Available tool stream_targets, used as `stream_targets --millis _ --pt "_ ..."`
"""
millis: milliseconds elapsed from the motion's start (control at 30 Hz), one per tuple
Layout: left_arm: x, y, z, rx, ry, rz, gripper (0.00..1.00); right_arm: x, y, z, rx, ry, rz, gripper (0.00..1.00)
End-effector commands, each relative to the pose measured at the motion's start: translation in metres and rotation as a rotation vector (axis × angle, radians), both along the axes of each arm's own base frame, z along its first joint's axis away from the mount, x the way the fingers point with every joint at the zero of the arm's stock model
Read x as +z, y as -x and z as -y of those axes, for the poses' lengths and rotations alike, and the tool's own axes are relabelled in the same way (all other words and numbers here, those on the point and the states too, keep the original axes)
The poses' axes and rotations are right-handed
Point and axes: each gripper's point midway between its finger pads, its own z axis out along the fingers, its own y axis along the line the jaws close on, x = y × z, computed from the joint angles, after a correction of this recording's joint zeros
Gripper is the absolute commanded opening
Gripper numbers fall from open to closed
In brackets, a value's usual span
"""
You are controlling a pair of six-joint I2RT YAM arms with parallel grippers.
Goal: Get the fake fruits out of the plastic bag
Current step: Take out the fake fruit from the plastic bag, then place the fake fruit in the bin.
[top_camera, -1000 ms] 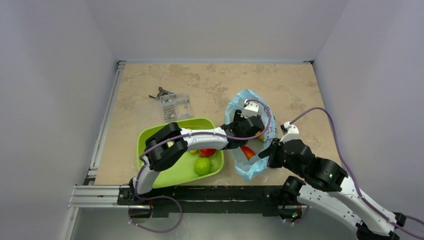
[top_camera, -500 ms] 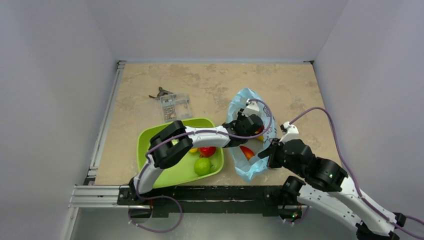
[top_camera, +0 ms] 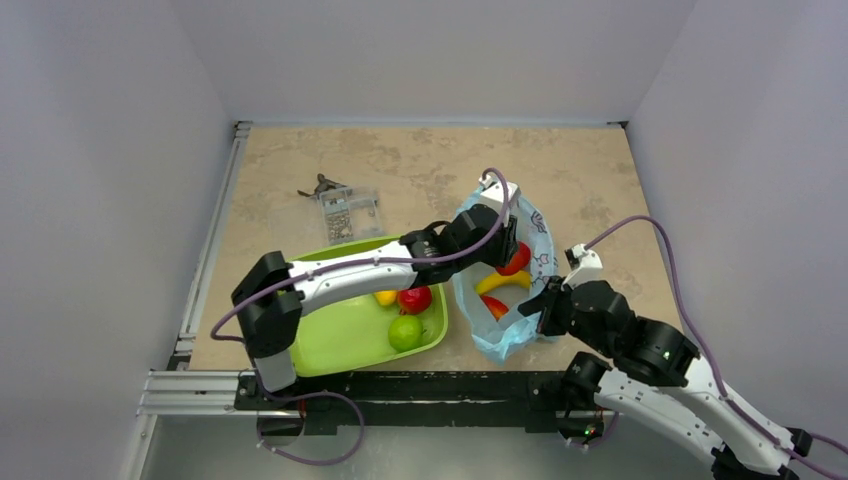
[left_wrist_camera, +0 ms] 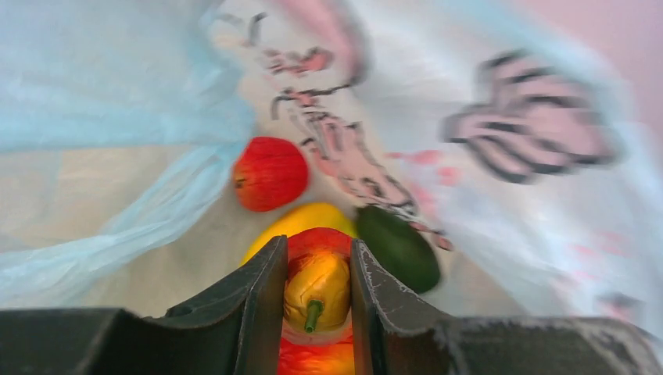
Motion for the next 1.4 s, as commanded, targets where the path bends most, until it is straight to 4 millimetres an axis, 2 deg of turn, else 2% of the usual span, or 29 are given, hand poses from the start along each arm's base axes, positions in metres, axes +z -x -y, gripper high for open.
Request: stream_targets --millis 0,167,300,333,433,600,733,867,933,1133,1300,1367 --pt "0.048 0.038 0.011 -0.175 0.172 -0.084 0.0 0.004 -0.004 -0.002 -0.01 -0.004 0.016 0.0" --pt "0.075 0.063 0.0 -0.249 0.246 -0.108 0.0 0.007 -0.005 -0.001 -0.013 -0.018 0.033 0.0" --pt "0.086 0.077 -0.027 -0.25 0.305 -0.161 0.0 0.008 -0.005 0.0 -0.019 -0.019 0.034 0.0" --pt "0.094 0.08 -0.038 -0.248 0.335 -0.175 0.0 0.008 -0.006 0.0 -0.021 -0.02 0.035 0.0" --pt "0.1 0.089 -0.071 -0.234 0.345 -0.209 0.0 0.005 -0.006 -0.001 -0.018 -0.009 0.027 0.0" --pt "0.1 0.105 -0.137 -0.162 0.264 -0.148 0.0 0.001 -0.006 -0.003 -0.013 0.009 0.013 0.0" --pt "0.069 0.106 -0.198 0.005 0.141 -0.131 0.0 0.003 -0.006 -0.003 -0.01 0.004 0.017 0.0" --pt "0.025 0.104 -0.262 0.218 -0.019 -0.14 0.0 0.001 -0.006 -0.003 -0.008 0.007 0.013 0.0" --pt "0.005 0.107 -0.283 0.282 -0.072 -0.155 0.0 -0.002 -0.006 -0.005 -0.003 0.02 0.001 0.0" --pt "-0.029 0.112 -0.296 0.334 -0.097 -0.197 0.0 -0.006 -0.007 -0.005 -0.007 0.046 -0.017 0.0" --pt "-0.076 0.109 -0.299 0.423 -0.182 -0.271 0.0 -0.004 -0.007 -0.004 -0.01 0.035 -0.007 0.0" --pt "-0.089 0.109 -0.3 0.448 -0.204 -0.289 0.0 -0.004 -0.007 -0.004 -0.01 0.034 -0.007 0.0"
